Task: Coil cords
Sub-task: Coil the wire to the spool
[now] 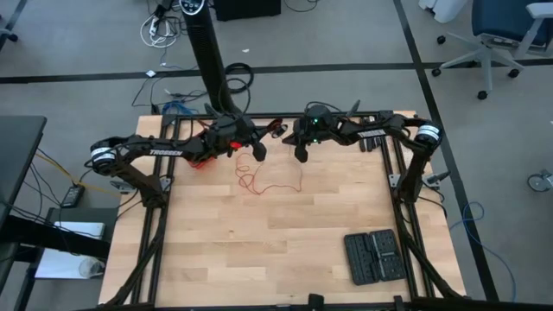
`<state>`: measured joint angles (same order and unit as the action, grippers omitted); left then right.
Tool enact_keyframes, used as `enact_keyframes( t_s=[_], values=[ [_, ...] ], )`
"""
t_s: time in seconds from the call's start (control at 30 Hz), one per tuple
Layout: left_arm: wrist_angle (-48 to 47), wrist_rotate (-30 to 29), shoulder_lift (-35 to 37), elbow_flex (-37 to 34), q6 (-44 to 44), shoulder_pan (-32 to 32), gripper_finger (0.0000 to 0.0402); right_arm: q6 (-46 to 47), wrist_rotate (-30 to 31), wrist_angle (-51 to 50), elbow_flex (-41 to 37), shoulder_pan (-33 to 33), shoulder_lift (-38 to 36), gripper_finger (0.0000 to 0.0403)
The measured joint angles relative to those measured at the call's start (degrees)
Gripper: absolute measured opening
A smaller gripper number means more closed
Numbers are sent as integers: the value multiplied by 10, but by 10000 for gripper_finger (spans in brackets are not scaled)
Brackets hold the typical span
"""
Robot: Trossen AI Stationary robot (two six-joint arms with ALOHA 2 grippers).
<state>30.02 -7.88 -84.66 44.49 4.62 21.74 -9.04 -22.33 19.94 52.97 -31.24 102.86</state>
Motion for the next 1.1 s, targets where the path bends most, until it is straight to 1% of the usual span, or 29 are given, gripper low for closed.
enact_keyframes(
  t_s=[0.17, 0.27, 0.43, 0.6, 0.73, 0.83, 0.9, 1.0, 1.1],
  values=[
    [-45, -17, 22, 0, -6, 9, 0, -12, 0, -58, 0, -9, -33, 1],
    [-60, -41, 40, 0, -26, 11, 0, -12, 0, -82, 0, -11, -46, 1],
    [-94, -69, 72, 0, -58, 11, 0, -17, 22, -117, 0, -19, -56, 1],
    [-142, -82, 94, 0, -60, 11, 0, -17, 38, -142, 0, -32, -56, 1],
    [-137, -88, 102, 0, -60, 11, 0, -14, 51, -165, 0, -46, -56, 0],
    [-130, -83, 102, 0, -62, 11, 0, -12, 52, -180, 0, -56, -56, 0],
    [-127, -65, 102, 0, -71, 11, 0, -12, 65, -179, 0, -60, -56, 0],
    [-149, -26, 102, 0, -76, 11, 0, -16, 88, -183, 0, -65, -62, 1],
    [-186, -9, 102, 0, -75, 11, 0, -17, 95, -184, 0, -66, -74, 1]
  ],
)
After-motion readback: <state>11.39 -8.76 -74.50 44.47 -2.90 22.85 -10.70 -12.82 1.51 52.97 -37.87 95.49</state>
